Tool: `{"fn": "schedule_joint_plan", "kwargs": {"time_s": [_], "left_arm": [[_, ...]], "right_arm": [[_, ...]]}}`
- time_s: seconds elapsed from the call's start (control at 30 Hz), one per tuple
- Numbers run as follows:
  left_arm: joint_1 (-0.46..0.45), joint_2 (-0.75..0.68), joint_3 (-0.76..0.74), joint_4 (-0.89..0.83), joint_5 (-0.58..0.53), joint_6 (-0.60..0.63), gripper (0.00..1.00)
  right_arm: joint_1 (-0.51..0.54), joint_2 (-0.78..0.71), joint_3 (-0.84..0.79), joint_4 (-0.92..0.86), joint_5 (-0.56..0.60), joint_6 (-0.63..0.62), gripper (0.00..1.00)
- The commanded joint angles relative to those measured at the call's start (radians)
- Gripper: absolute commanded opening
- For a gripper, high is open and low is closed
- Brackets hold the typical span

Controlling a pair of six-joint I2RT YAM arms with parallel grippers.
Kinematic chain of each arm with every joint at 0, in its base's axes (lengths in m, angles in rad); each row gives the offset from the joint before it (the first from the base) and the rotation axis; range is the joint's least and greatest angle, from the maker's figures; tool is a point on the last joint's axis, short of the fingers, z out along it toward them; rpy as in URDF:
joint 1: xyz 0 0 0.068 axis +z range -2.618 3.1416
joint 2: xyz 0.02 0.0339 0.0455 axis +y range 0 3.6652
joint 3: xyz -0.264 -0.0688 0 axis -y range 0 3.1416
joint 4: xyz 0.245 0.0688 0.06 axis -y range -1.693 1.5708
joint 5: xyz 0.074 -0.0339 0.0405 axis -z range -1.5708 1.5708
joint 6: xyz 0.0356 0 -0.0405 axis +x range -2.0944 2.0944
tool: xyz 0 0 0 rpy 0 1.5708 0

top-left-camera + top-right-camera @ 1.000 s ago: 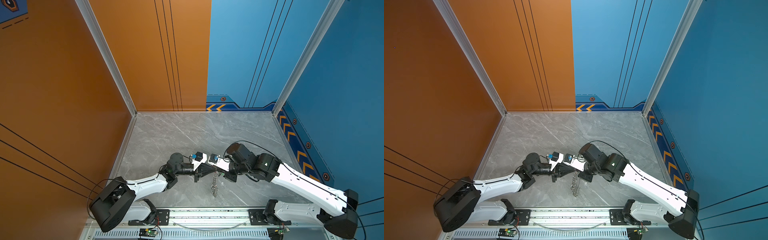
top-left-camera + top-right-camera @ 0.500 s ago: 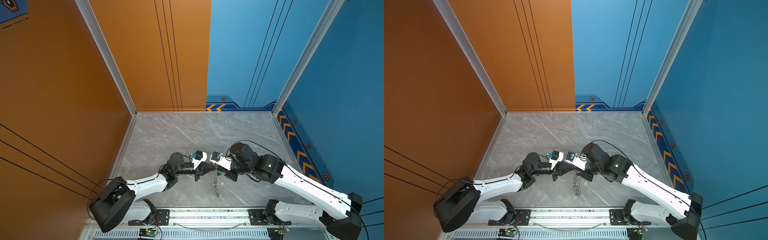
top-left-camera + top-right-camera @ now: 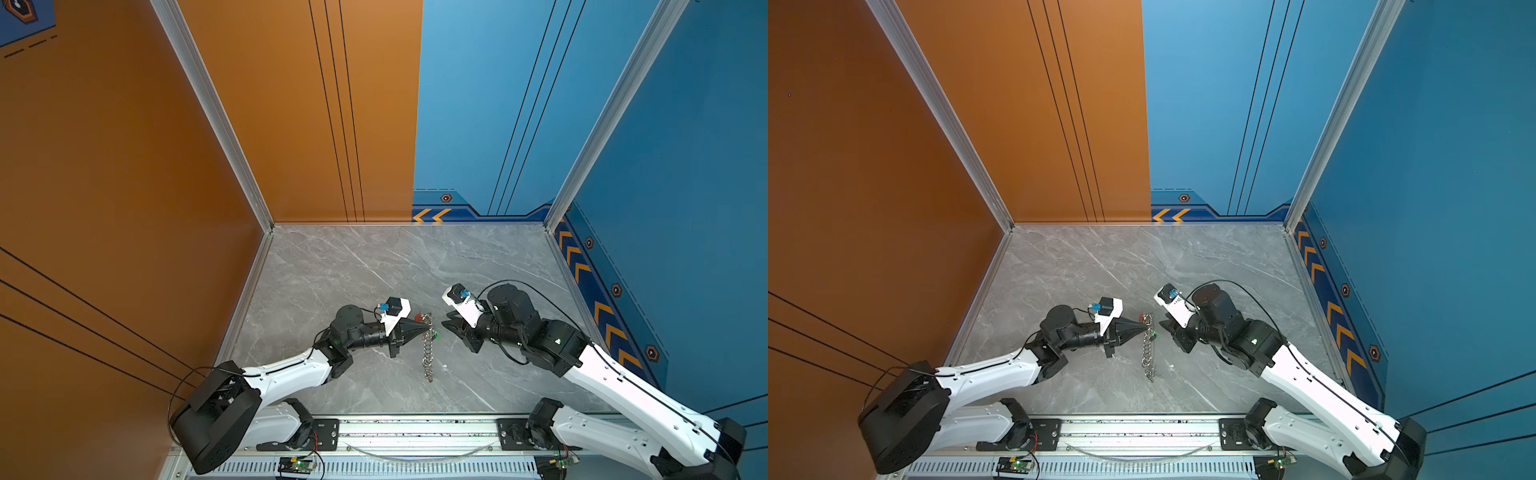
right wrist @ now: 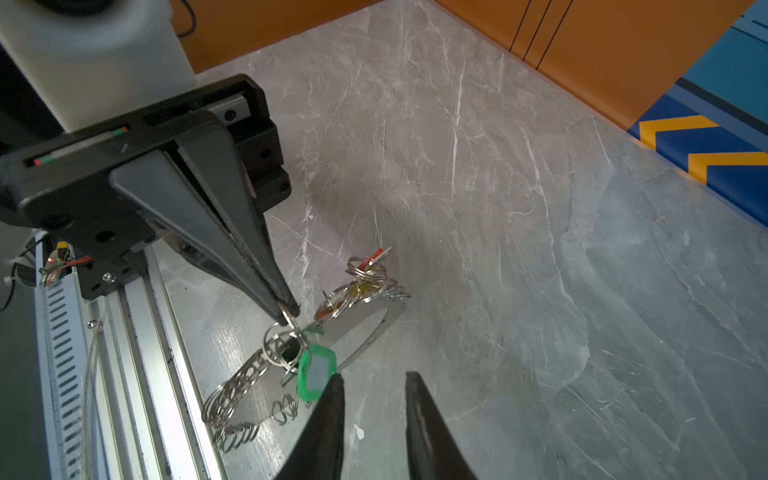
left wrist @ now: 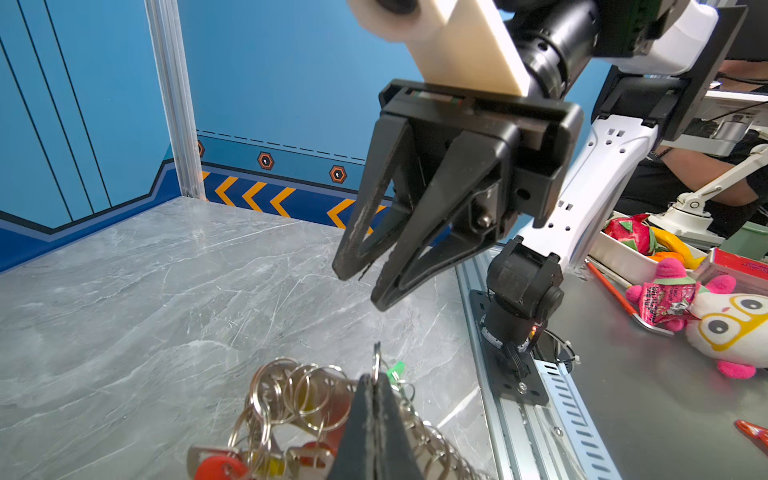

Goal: Put the keys on the keyring

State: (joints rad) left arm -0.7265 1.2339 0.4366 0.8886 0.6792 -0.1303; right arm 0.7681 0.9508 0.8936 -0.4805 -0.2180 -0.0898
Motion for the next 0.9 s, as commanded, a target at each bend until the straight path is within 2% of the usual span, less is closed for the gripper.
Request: {"fn": "schedule_joint_plan", "kwargs": {"time_s": [0.0, 0.17, 0.47, 0.87], "left_arm": [[0.005, -0.03, 0.002, 0.033, -0.02, 0.007, 0.0], [0.001, -0.031, 0.001, 0.033, -0.024, 0.008, 0.0], [0.0, -0.031, 0.001, 0.042, -0.037, 0.004, 0.0], [-0.007, -0.011, -0.004, 0.096, -0.034, -0.029, 0.0]], "right_arm": [[-0.013, -0.012, -0.031, 0.104, -0.087, 0.064, 0.25], [-0.017, -0.01, -0.053, 0.144, -0.141, 0.081, 0.23], [-0.016, -0.01, -0.084, 0.147, -0.11, 0.093, 0.22], [0.018, 0.044, -0.126, 0.24, -0.098, 0.121, 0.22]]}}
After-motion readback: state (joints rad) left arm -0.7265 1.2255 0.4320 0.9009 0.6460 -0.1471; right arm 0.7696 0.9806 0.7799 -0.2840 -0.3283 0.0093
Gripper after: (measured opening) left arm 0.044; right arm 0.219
